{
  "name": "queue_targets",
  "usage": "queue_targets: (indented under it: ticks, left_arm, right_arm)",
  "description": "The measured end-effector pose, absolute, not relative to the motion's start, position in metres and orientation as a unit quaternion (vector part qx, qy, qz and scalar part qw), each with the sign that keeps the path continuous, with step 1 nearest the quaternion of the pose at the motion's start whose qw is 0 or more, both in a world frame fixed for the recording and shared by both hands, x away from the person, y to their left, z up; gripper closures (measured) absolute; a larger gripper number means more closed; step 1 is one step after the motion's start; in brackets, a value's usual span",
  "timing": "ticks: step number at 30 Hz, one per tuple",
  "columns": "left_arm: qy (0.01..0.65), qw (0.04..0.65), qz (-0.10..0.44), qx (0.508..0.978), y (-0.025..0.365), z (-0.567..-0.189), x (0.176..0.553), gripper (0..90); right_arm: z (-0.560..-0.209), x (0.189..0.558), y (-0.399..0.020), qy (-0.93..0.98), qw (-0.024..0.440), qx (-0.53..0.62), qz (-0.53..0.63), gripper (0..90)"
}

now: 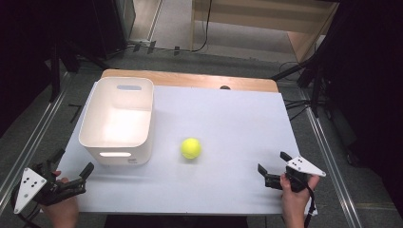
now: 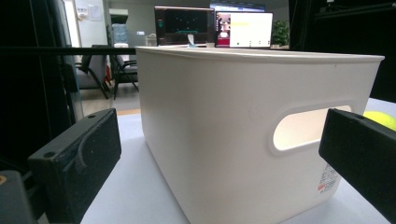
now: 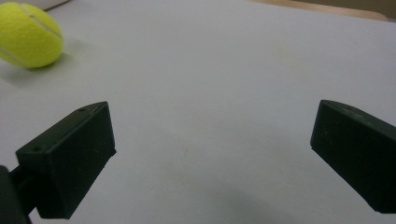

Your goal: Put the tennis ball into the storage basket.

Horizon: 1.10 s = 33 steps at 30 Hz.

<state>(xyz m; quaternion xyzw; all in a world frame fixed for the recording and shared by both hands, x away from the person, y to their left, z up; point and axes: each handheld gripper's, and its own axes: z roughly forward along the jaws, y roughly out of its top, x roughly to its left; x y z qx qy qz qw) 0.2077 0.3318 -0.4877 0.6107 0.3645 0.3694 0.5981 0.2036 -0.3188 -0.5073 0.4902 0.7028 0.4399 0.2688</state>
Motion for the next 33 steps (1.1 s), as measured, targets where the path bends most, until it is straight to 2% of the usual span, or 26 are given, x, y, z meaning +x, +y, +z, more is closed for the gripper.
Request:
queue_targets:
  ticks: [12, 33]
  left_arm:
    - [0.361, 0.598, 0.368, 0.614, 0.331, -0.488, 0.208, 0.0]
    - [0.360, 0.599, 0.366, 0.614, 0.330, -0.488, 0.208, 0.0]
  right_arm:
    - [-0.489, 0.224, -0.289, 0.735, 0.239, 0.455, 0.444, 0.0]
    - [-0.466, 0.251, -0.260, 0.767, 0.215, 0.419, 0.436, 0.0]
